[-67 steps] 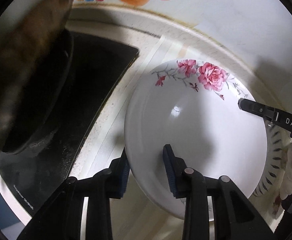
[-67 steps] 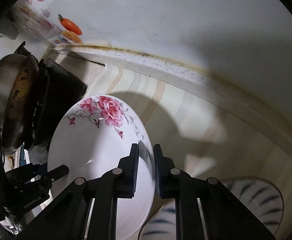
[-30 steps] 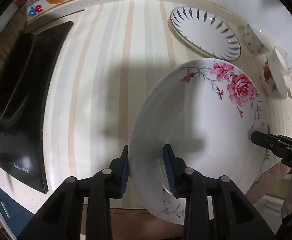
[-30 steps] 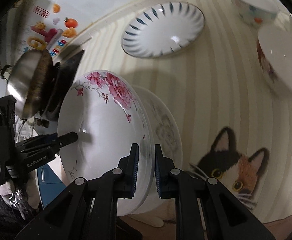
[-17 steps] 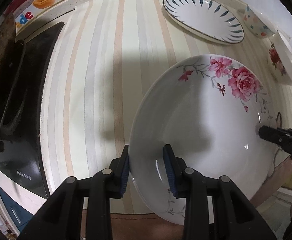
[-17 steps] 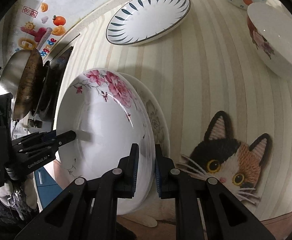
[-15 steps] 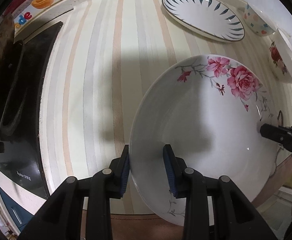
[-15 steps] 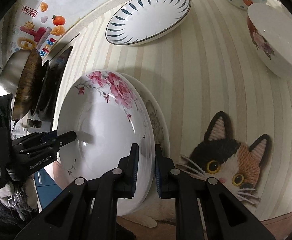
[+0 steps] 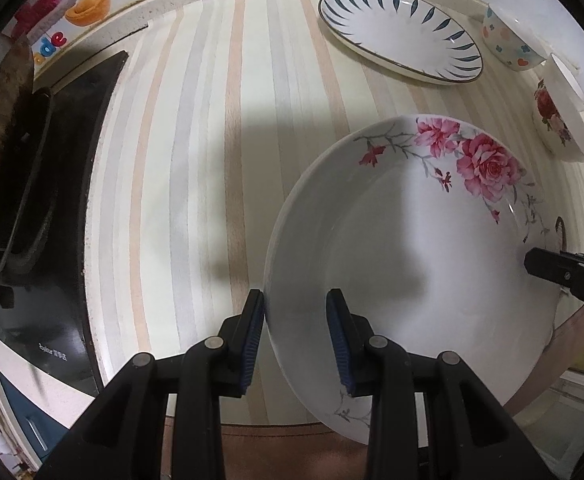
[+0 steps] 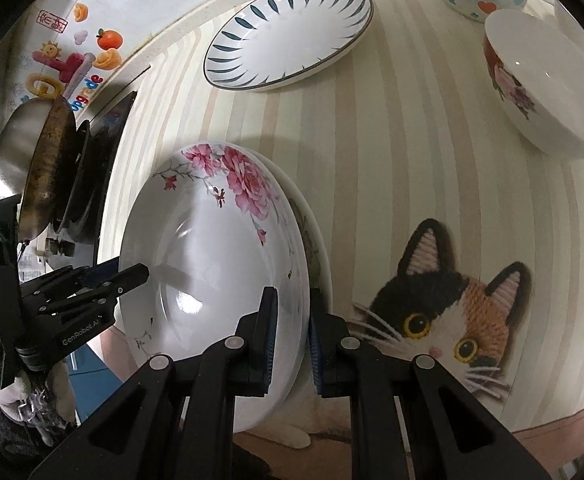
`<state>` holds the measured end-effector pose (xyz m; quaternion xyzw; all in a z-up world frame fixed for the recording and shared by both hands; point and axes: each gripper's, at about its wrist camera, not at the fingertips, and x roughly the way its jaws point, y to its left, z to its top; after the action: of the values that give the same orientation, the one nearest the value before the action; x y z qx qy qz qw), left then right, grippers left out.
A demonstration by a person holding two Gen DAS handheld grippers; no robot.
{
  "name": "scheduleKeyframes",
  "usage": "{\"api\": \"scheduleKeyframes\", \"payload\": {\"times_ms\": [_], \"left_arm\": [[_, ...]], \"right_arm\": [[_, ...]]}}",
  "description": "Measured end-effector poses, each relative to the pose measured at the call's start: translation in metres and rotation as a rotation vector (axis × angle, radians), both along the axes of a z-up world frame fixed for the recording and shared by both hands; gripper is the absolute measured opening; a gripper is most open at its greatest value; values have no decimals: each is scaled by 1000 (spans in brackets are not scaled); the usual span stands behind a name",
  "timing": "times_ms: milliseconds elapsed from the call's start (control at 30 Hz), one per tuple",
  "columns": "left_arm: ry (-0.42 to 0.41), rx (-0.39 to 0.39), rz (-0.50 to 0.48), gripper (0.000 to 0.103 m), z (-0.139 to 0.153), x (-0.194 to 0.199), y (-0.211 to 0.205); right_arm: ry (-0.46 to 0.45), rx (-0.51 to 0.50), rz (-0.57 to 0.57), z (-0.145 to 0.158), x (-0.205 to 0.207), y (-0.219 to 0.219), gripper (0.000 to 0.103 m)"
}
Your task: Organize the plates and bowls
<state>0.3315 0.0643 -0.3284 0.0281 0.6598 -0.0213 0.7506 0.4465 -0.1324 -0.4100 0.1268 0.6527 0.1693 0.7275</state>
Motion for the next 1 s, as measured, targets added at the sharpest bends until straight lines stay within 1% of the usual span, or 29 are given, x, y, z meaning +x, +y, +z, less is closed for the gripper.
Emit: {"api": "scheduleKeyframes", "payload": {"times_ms": [233, 300, 433, 533, 600, 667, 767, 800, 900, 1000], "left_arm": [[-10, -14, 7, 30, 12, -5, -2], [-18, -22, 13, 30, 20, -8, 1], [-49, -59, 33, 30, 47, -14, 10], [-95, -90, 45, 30, 70, -8, 14], [-127, -101, 56, 30, 84, 0, 15], [-143, -117, 69, 34, 92, 17, 18], [-135, -129, 98, 34, 93, 54, 20], [-128, -133, 112, 34, 89, 71, 21], [-94, -147, 149, 34, 73, 117, 17], [-56, -158, 167, 34, 51, 158, 11]], "right_arm": [[5, -8, -14, 4, -2, -2, 17], [7, -9, -20, 5, -2, -3, 19], [13, -31, -39, 10, -4, -6, 19], [14, 3, -72, 18, -4, -15, 19], [4, 18, -91, 30, -1, -20, 19], [-12, 45, -109, 44, 7, -24, 21], [-45, 68, -114, 64, 31, -25, 39], [-57, 76, -113, 70, 44, -25, 42], [-92, 68, -119, 80, 89, -26, 44], [-114, -8, -136, 73, 143, -27, 44]]}}
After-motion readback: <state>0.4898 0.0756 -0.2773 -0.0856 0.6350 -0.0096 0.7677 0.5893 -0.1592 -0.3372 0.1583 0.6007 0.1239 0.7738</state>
